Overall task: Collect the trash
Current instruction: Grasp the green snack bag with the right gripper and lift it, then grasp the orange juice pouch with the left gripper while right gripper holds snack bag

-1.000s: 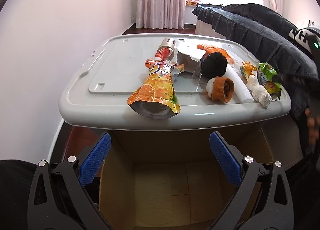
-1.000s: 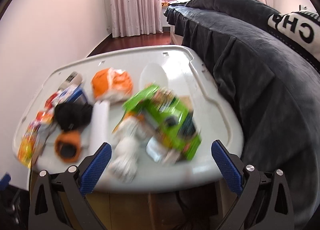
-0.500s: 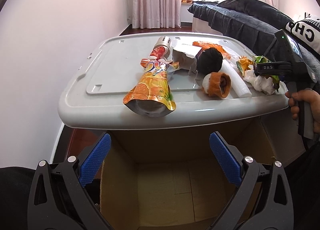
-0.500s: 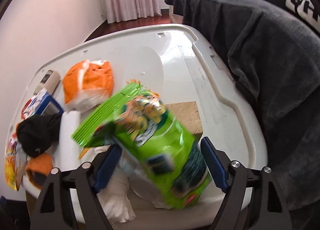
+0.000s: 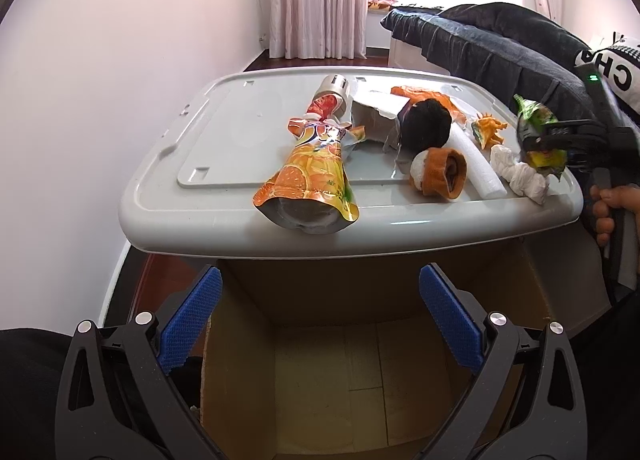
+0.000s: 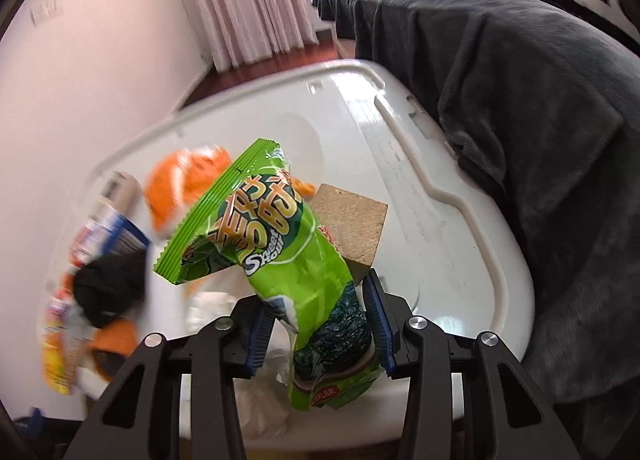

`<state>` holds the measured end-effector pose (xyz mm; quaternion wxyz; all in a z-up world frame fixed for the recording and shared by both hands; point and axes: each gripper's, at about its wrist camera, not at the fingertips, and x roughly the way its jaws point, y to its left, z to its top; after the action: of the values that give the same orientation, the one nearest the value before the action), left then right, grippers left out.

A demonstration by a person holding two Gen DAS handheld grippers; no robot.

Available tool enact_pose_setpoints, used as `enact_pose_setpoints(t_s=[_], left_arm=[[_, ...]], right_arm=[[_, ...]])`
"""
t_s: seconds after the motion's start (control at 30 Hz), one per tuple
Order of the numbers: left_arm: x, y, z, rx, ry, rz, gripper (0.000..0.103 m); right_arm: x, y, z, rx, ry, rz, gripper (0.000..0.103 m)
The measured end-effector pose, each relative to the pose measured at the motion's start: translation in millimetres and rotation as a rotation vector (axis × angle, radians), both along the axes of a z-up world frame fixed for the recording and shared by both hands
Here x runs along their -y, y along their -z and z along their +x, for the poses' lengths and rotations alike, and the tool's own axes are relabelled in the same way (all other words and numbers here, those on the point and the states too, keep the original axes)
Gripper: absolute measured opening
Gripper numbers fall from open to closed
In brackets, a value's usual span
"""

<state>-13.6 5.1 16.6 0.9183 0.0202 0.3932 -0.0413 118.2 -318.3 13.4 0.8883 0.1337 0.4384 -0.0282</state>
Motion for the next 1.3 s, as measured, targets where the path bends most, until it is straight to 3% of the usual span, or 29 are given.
enact_pose_setpoints(t_s=[0.07,0.13,0.3,0.5,0.63,0.77,1.0,1.2,1.27,1.3], left_arm=[[-1,-1,0,0.001,-0.005,-0.005,0.097],[-3,-2,1,0.000,-0.015,-0.006,0.097],[-7,-6,7,-0.013,-0.027,-0.022,0.097],[-4,-11,30,-0.022,-0.029,-0.018,0.097],[0,-8,55,-0.026,-0.036,-0.001,0.097],[2,-3,78,-0.019,-0.047,0.025,0.097],[4,9,113,-0.041,-0.059,0.013,0.097],[13,19,131,-0.032,-0.057,0.075,0.096],[12,24,134,-0.034,-0.061,0.085,0.090],[11,28,136,-0.043,-0.062,0.090,0.079]], right_arm=[[-2,-5,-7,0.016,-0.012,-0.011,0.042],[10,-12,-18,0.055,0.009,0.123,0.042],[24,-26,-52,0.126,0.043,0.251,0.042],[24,-27,-80,0.138,0.079,0.196,0.042],[30,-15,-84,0.094,0.090,0.239,0.042],[10,-16,-83,0.086,0.042,0.106,0.043],[-16,-8,-77,0.069,-0.038,0.091,0.043],[-55,-15,-88,0.138,-0.120,-0.122,0.043],[-71,-14,-87,0.158,-0.155,-0.202,0.043],[-76,-13,-86,0.162,-0.162,-0.233,0.043]])
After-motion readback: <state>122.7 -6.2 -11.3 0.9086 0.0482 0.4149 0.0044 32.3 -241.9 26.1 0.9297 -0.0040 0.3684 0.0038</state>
